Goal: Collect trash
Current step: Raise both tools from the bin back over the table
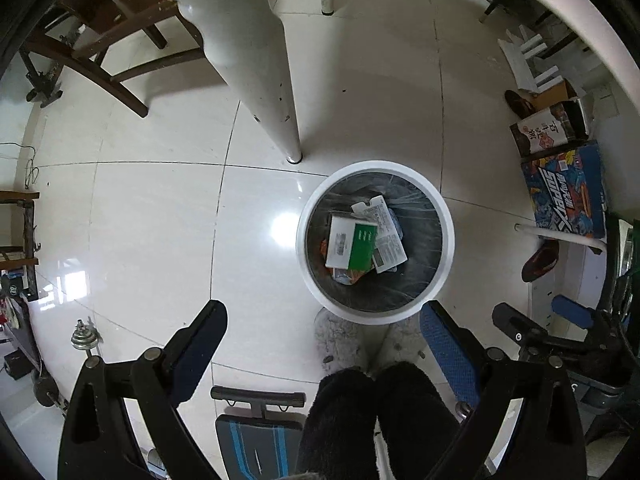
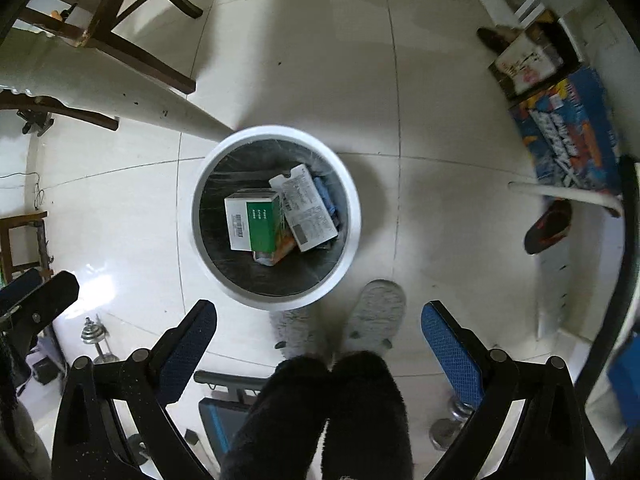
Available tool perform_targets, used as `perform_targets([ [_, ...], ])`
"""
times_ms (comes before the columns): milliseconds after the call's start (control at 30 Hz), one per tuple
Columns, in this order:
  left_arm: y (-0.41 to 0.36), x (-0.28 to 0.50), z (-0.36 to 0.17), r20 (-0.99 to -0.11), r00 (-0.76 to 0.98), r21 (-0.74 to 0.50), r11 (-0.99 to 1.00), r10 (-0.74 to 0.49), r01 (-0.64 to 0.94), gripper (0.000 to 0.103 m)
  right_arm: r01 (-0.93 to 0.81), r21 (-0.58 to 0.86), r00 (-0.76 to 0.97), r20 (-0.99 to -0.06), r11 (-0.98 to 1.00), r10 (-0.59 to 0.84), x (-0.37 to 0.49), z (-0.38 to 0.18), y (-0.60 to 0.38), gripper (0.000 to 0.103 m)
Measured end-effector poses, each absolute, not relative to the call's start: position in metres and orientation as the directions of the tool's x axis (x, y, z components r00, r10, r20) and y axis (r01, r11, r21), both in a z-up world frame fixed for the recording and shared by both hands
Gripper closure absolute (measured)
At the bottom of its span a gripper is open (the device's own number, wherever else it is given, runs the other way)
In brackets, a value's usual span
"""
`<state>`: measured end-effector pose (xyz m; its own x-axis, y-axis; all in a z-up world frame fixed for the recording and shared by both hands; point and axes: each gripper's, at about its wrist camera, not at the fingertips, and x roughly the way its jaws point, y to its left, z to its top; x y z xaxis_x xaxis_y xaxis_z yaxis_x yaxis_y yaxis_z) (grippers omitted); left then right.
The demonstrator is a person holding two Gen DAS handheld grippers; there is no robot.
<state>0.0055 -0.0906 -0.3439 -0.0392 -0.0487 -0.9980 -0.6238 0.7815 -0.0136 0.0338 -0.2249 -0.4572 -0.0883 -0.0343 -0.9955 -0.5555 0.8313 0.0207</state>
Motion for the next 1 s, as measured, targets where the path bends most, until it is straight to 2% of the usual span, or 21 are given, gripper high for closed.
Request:
perform_targets([
  [367,-0.098,0.000,-0.275,-0.999,-0.015,-0.015,0.791,-0.030,-0.611,0.004,-0.568,0.009,-0.052,-0.998,0.823,-0.025,0.022,-0.373,-0.230,0.000],
  [1000,-0.110,-0.025,-0.073,-0.996,0.087,-0.028,0.821,0.026,-0.570,0.004,-0.594,0.075,0.017,-0.994,0.801,0.105,-0.021,-0.126,-0.232,0.000],
])
